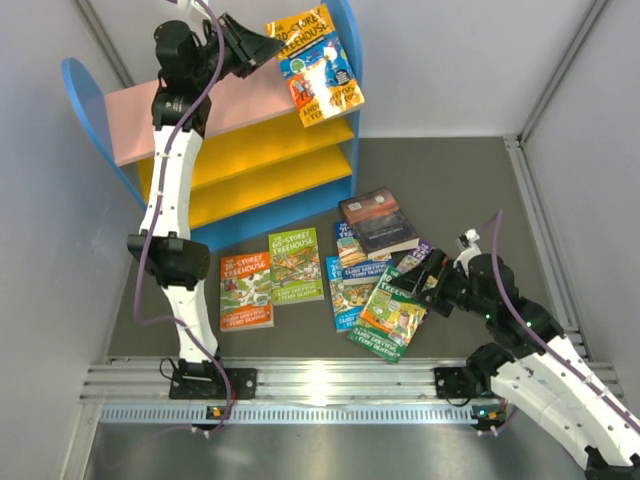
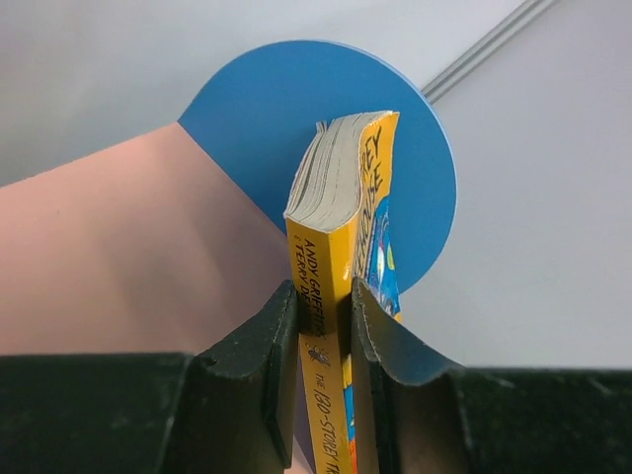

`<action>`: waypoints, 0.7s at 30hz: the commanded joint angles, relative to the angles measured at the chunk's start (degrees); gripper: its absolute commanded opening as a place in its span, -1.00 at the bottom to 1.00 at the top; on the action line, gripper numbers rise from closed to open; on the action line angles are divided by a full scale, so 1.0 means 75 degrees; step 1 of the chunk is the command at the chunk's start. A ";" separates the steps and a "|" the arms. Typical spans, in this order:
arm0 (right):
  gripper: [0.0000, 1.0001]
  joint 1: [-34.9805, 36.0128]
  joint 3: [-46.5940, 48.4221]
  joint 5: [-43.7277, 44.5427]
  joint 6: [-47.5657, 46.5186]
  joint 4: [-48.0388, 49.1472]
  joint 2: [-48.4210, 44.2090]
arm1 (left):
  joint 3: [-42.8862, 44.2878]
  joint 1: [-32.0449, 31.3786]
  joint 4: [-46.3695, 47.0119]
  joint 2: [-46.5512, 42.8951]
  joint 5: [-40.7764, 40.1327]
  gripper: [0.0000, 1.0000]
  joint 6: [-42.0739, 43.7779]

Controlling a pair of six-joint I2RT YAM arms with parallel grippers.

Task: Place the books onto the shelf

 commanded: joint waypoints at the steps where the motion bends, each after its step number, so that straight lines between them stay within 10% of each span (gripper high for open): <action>1: 0.99 0.0130 0.0042 0.0011 -0.0150 0.0098 0.0194 | 0.0313 0.0161 0.0319 0.0102 -0.1253 -1.00 0.0652; 21: 0.99 0.0130 -0.0356 0.0245 0.0318 -0.0136 -0.0344 | 0.0278 0.0162 0.0741 0.0992 -0.2898 -1.00 0.0722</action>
